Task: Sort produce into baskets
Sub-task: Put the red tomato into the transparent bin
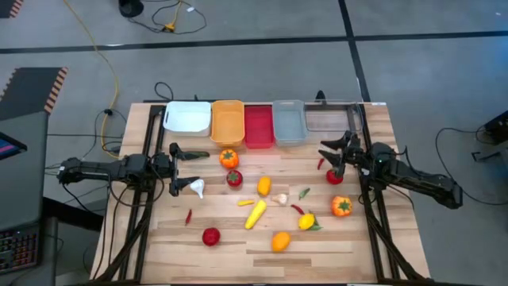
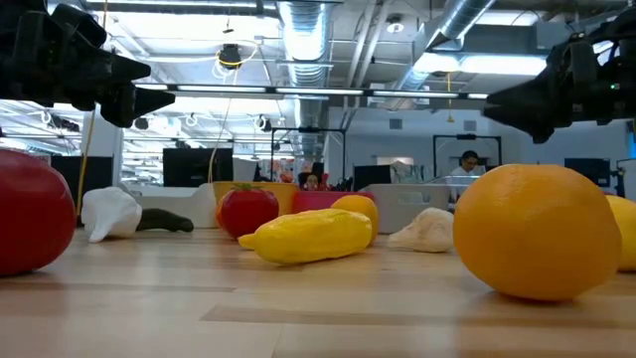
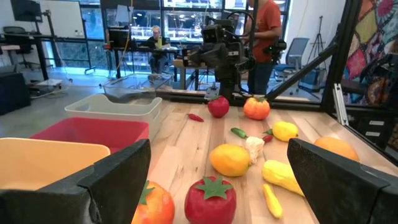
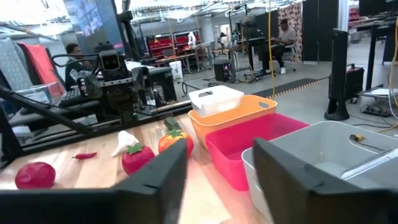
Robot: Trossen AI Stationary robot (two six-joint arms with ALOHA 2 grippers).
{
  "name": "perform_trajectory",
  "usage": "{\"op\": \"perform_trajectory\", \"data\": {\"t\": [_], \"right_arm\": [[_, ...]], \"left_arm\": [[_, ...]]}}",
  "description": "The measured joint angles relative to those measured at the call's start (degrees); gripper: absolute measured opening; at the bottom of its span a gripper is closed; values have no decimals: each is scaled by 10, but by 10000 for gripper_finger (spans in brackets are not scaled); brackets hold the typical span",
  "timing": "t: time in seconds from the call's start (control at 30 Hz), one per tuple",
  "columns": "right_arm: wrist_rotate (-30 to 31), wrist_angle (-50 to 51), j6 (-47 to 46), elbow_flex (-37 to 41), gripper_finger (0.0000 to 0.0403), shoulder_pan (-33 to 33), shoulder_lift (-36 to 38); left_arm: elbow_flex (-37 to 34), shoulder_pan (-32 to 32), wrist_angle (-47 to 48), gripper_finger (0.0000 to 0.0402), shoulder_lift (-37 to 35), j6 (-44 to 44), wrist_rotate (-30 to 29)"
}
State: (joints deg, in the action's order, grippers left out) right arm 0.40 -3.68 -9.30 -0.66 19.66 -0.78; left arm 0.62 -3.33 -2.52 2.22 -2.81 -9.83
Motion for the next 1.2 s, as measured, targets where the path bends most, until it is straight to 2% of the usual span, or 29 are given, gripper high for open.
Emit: {"op": "perform_trajectory", "data": {"t": [0.13, 0.23, 0.4, 0.53, 0.7, 0.83, 1.2], "right_arm": [[0, 0, -28, 0, 294, 0, 0], [0, 0, -32, 0, 323, 0, 0], [0, 2, -29, -15, 339, 0, 0], [-1, 21, -22, -63, 340, 0, 0], [-1, 133, -22, -156, 340, -1, -21], [0, 227, -23, -237, 340, -1, -74], [-2, 551, -81, -458, 333, -1, -318]], "left_arm": [[0, 0, 0, 365, 0, 0, 0], [0, 0, 0, 365, 0, 0, 0], [0, 0, 0, 365, 0, 0, 0], [0, 0, 0, 365, 0, 0, 0], [0, 0, 0, 365, 0, 0, 0], [0, 0, 0, 365, 0, 0, 2], [0, 0, 0, 365, 0, 0, 4]]}}
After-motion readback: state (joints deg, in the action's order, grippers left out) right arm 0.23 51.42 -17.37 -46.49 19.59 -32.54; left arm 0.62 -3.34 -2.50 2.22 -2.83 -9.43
